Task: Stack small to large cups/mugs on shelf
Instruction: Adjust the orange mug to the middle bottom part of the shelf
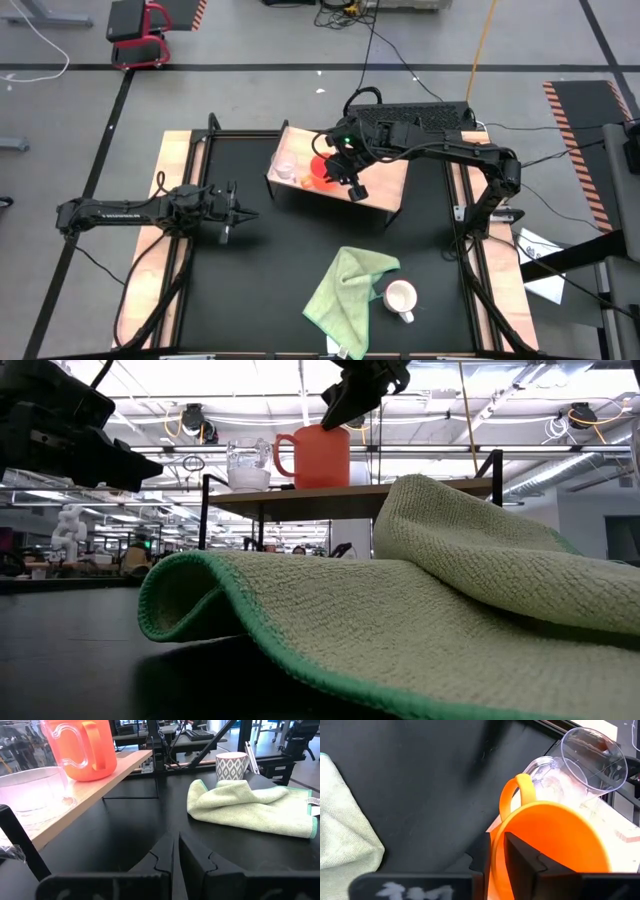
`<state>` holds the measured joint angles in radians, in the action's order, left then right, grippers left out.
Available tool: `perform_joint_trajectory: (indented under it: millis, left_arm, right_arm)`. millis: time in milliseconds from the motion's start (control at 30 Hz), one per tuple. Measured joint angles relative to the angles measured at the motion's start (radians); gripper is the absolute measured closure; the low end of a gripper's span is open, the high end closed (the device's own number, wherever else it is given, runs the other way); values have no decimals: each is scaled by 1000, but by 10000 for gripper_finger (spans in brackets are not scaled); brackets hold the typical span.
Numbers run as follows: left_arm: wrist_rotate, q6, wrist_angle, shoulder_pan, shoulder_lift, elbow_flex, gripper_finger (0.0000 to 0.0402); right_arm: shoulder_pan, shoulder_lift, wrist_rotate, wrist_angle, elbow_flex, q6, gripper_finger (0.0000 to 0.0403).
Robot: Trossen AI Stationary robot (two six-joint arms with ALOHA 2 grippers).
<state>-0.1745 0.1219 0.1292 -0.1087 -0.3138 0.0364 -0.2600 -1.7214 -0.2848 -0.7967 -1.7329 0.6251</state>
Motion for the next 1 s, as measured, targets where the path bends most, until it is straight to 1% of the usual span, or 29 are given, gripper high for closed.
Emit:
perform_joint_trajectory:
  millis: [167,300,533,1000]
  left_arm:
    - [0,0,-5,0,0,0,371]
    - [0,0,-5,0,0,0,371]
    - [0,-2,-6,0,0,0,371]
    - [0,-5,-7,0,0,0,371]
  right_arm:
    - [0,0,0,0,0,0,388]
    - [0,0,0,-2,0,17,398]
    - [-1,0,0,-5,0,60,398]
    - [-27,2,-4,-74,-2,168,398]
